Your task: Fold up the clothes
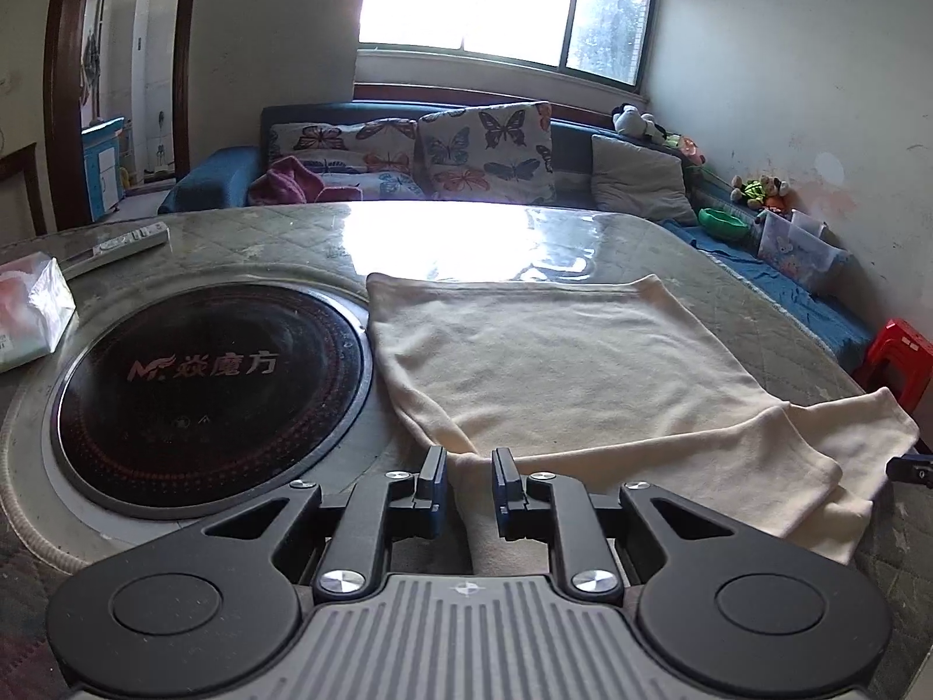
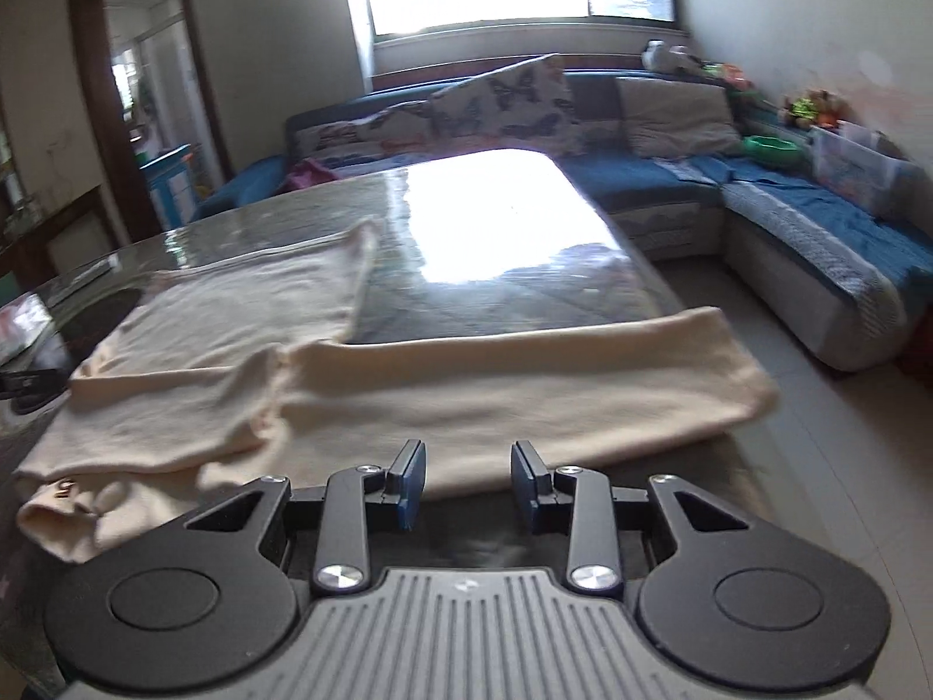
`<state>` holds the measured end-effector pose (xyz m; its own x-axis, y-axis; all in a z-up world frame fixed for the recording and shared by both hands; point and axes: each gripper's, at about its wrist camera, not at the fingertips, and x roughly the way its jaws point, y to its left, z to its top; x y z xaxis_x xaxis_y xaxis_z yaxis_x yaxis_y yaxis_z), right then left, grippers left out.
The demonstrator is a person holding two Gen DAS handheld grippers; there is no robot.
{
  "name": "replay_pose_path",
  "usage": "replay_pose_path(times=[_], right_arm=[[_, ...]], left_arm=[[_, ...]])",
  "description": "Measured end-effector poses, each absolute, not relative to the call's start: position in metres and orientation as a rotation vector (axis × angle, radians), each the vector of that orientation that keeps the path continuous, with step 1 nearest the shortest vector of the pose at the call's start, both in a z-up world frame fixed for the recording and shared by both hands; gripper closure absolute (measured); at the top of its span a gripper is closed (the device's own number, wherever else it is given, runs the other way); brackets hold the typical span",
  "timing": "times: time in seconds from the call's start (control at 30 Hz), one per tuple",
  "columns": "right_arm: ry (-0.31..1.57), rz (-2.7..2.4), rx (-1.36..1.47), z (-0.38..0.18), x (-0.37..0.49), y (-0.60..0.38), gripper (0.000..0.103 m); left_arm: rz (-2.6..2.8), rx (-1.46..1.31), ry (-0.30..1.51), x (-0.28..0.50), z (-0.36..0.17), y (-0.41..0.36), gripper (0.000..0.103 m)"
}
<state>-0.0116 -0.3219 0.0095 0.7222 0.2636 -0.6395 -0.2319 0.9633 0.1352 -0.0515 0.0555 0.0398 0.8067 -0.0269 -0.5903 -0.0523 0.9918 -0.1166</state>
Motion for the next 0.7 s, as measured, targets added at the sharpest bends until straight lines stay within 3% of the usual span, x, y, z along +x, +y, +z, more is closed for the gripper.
replay_pose_path(times=[0.7], right_arm=[[0.665,-0.034,0.257,-0.008,0.022,-0.411,0.071]], left_arm=[[-0.02,-0.123,0.684,-0.049,0.029,0.031,0.076]])
